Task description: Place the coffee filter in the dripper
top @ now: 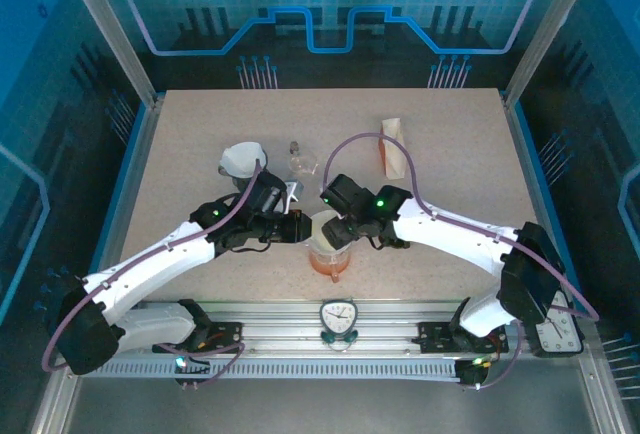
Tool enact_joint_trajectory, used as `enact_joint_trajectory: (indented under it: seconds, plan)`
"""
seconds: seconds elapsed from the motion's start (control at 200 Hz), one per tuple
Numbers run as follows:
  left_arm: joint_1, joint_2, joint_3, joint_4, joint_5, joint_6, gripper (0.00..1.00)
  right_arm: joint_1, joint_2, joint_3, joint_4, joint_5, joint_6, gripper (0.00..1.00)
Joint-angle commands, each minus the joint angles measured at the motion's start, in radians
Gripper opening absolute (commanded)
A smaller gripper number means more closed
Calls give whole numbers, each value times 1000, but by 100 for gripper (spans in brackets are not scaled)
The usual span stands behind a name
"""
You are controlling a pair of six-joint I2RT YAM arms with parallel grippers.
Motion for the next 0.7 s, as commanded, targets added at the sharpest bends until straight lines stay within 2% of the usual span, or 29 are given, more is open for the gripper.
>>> enact_joint_trajectory:
  seconds: [0.0, 0.275, 0.455, 0.695]
  plan:
    - [7, -5, -19, -27, 11, -5, 21, -5, -18, -7, -5, 20, 10, 73]
    - [7, -8, -16, -26, 11, -6, 23, -4, -136, -1, 25, 22, 6, 74]
    - [8, -14, -10, -25, 11, -10, 24, -4, -226, -29, 38, 68, 23, 74]
    - [7, -38, 0, -26, 9, -18, 38, -5, -307, -56, 24, 107, 46, 74]
